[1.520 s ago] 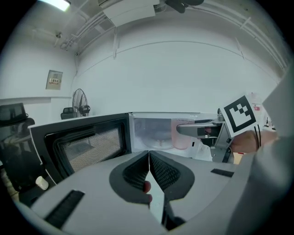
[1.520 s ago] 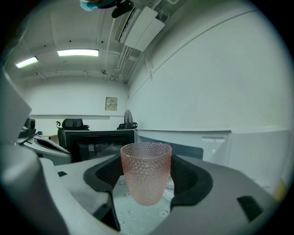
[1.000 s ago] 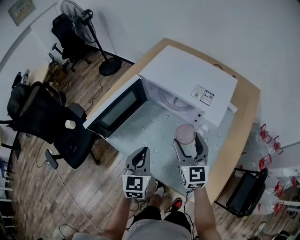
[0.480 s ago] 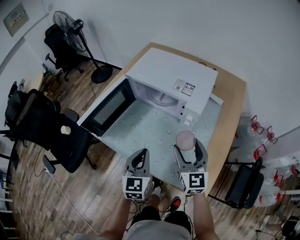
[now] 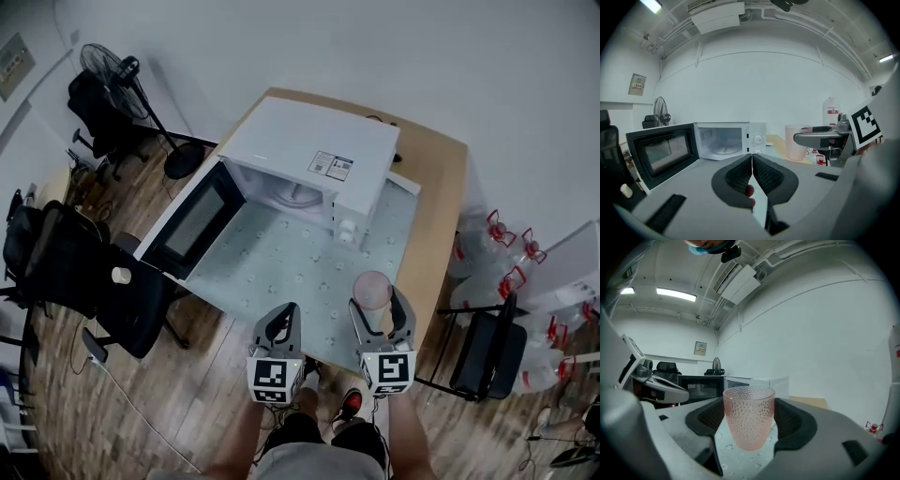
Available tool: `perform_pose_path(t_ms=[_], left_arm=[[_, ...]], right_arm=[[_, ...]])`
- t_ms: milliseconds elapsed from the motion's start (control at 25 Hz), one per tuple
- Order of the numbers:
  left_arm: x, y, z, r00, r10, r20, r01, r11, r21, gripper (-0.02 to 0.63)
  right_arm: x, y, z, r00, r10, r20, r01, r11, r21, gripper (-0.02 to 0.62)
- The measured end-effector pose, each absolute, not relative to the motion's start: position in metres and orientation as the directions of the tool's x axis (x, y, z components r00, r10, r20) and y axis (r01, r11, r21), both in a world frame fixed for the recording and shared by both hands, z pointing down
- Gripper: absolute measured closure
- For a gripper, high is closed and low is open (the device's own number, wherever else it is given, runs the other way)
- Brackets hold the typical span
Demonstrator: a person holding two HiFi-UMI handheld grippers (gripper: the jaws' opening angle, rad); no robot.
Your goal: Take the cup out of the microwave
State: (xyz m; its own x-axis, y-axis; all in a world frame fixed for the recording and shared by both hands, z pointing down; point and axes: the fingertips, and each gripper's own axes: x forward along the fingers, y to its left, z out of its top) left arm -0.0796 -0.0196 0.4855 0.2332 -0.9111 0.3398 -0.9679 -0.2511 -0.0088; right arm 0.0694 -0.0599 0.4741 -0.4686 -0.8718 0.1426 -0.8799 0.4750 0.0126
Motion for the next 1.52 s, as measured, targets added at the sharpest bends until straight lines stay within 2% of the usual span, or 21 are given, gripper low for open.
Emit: perform_pose_path(t_ms=[720,1520], left_arm=[[-0.015,-0.038,0.546,0.351,-0.834,0.425,-0.924,-0.382,0.013,0.581],[-0.005,-0.054,0.6,0.344,-0.798,0.495,-0.923,-0.385,0.02,0.581]], right_arm=[[0.124,-0.056,0.557,-0.378,-0.893,0.244,-0.923,0.383,-0.03,0.256],[0.128,-0.079,0.623,-0.378,-0.881,0.285,-0.925,0.372,-0.076,0.256]])
